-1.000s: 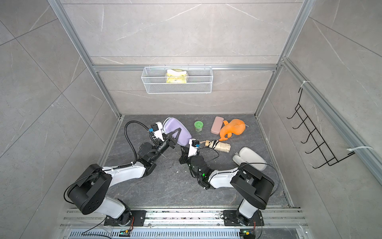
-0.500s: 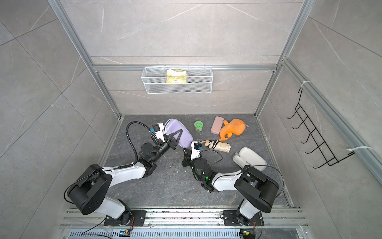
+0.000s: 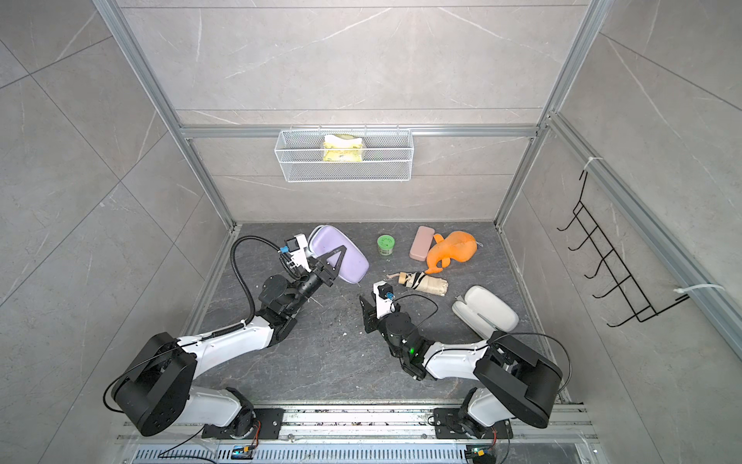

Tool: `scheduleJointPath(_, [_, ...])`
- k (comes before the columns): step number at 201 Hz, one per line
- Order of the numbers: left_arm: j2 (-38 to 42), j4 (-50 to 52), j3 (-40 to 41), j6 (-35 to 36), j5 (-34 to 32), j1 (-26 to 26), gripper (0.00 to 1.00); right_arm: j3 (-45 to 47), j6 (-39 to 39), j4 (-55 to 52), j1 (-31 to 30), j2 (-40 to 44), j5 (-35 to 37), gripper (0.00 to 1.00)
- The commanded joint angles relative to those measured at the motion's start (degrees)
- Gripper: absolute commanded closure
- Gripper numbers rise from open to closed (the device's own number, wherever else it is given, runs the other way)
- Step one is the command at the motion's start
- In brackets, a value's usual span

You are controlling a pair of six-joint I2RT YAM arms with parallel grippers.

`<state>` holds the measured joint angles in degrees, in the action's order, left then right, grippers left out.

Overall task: Put umbrellas into zippered umbrella sleeves
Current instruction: Zip the zipper on the umbrella sleeve.

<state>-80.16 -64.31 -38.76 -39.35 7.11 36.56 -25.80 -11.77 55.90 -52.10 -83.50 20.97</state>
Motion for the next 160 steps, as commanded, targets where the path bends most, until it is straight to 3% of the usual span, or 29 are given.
scheduleJointPath(1, [2.62,-3.01,-1.84,-1.07,1.51,-0.02,0.97,-2.74,5.47,-1.18,0.07,1.06,-1.35,0.54])
scheduleJointPath(43, [3.56,-1.5,-1.31,-0.67,1.75,0.43,0.97,-5.71,7.69,-1.19,0.08,-0.05,-3.43,0.53])
scheduleJointPath(80, [3.95,0.06,-1.67,0.06,2.12,0.45,0.97,-7.21,8.5,-1.55,0.06,0.74,-5.16,0.58])
scheduleJointPath(160, [3.92,1.06,-1.7,0.05,2.23,0.45,0.97,-8.23,10.04,-3.81,-0.01,1.85,-5.83,0.92])
